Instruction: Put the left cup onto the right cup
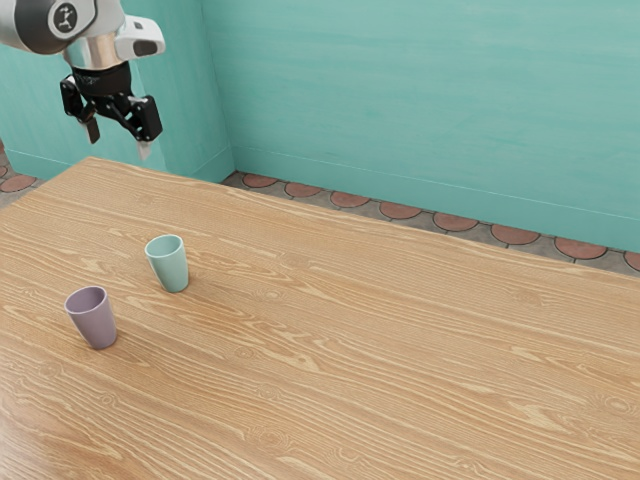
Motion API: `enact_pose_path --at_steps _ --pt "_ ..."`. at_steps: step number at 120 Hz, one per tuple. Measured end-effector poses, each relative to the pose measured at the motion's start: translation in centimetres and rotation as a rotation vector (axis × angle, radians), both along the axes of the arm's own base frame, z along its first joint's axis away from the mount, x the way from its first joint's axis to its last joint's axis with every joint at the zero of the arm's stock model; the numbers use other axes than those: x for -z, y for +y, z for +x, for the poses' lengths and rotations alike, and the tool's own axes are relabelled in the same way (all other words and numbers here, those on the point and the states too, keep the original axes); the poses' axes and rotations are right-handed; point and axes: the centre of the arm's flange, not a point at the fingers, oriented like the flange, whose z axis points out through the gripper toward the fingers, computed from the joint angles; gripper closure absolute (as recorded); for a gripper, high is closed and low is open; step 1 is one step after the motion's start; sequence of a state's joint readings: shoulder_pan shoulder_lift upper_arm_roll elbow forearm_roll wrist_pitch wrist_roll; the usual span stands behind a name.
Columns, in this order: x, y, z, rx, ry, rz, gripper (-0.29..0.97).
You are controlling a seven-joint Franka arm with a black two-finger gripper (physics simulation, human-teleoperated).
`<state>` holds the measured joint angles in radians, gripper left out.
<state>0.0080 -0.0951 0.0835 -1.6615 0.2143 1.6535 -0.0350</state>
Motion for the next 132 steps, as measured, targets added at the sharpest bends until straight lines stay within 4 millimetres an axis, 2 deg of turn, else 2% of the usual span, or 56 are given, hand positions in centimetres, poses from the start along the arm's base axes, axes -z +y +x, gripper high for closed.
enact_pose_path --at_steps 42,59,90,108,132 --pt "0.7 -0.1 -0.3 0.002 0.015 -0.004 0.00" --pt "1.2 0.2 -1.2 -0.004 0.028 -0.012 0.00" --pt "4.0 1.0 -2.2 -0.020 0.091 -0.025 0.00" --pt "5.1 2.0 -2.6 -0.044 0.115 -0.046 0.00" --pt "7.1 5.5 -4.1 -0.127 0.172 -0.091 0.00"
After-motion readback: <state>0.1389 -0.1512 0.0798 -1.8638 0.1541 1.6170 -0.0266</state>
